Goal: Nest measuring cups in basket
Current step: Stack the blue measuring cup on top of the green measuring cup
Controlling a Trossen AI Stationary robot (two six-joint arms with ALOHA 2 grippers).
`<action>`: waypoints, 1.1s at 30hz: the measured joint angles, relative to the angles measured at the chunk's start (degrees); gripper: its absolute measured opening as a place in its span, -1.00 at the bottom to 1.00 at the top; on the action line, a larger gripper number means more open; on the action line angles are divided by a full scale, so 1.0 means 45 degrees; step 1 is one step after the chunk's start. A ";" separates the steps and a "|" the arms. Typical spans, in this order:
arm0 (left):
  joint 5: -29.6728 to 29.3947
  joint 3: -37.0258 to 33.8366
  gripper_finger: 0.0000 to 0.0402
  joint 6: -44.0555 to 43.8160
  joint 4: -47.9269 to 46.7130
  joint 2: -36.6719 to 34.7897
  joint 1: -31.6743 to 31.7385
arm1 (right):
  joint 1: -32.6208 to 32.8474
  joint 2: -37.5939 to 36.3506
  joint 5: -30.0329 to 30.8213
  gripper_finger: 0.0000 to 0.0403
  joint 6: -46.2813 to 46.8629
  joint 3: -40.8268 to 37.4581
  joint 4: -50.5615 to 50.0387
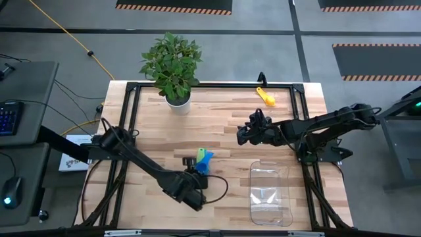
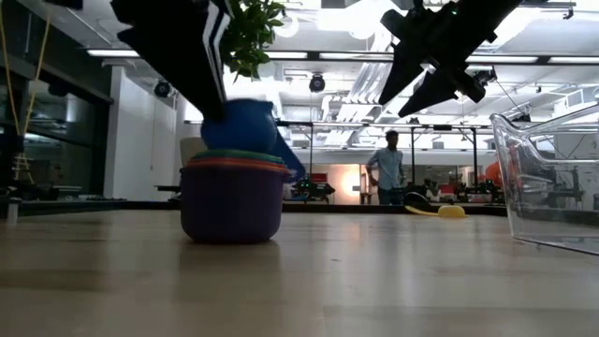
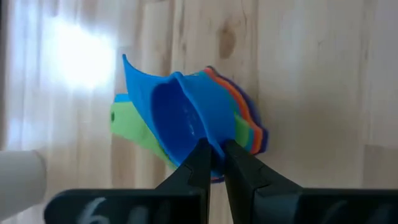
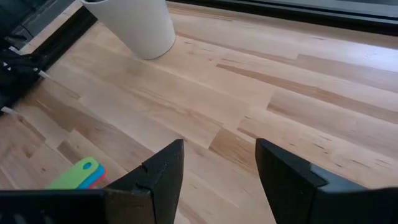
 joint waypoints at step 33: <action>0.2193 -0.6080 -0.89 -0.4371 0.2859 -0.6648 0.0725 | 0.0005 0.1149 -0.5199 -0.26 -0.0048 0.0015 0.0271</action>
